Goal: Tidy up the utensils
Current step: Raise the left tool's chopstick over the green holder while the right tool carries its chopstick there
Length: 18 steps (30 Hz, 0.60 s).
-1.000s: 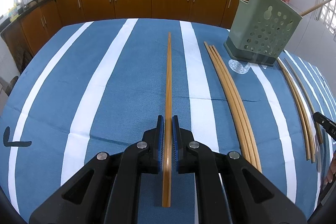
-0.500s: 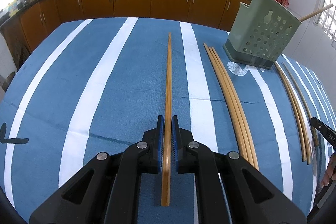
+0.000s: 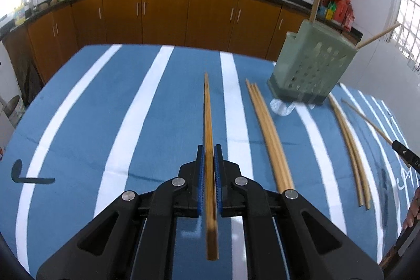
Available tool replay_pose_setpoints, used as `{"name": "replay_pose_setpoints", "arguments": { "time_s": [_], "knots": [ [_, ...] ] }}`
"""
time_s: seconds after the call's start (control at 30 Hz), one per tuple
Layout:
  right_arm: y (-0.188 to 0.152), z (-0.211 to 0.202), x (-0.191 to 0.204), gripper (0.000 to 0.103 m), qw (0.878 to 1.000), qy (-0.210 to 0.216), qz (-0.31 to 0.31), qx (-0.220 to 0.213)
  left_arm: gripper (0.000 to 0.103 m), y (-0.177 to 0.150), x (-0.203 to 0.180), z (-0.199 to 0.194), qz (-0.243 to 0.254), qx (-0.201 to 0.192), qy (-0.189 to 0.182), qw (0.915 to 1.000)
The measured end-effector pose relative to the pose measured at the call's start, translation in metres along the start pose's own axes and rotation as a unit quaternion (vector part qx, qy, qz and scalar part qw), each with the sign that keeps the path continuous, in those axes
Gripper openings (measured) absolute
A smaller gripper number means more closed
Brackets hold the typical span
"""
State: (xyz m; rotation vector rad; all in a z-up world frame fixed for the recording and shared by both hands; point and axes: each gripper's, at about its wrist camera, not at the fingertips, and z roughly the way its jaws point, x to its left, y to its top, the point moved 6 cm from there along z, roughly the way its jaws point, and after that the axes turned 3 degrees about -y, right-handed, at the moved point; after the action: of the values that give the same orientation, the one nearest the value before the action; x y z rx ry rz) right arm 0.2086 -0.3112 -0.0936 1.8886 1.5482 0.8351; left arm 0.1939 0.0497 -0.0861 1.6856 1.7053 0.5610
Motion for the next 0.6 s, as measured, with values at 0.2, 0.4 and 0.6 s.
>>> {"name": "replay_pose_setpoints", "arguments": {
  "time_s": [0.2, 0.4, 0.6],
  "knots": [
    [0.007, -0.008, 0.002, 0.008, 1.000, 0.002, -0.003, -0.015, 0.008, 0.013, -0.006, -0.015, 0.007, -0.027, -0.006, 0.9996],
    [0.013, -0.012, 0.003, 0.008, 1.000, 0.003, -0.003, -0.025, 0.008, 0.024, -0.007, -0.023, 0.011, -0.043, -0.008, 0.9990],
    [0.046, -0.041, 0.002, 0.008, 0.996, 0.014, 0.011, -0.088, 0.007, 0.049, -0.010, -0.047, 0.012, -0.084, -0.014, 0.9963]
  ]
}}
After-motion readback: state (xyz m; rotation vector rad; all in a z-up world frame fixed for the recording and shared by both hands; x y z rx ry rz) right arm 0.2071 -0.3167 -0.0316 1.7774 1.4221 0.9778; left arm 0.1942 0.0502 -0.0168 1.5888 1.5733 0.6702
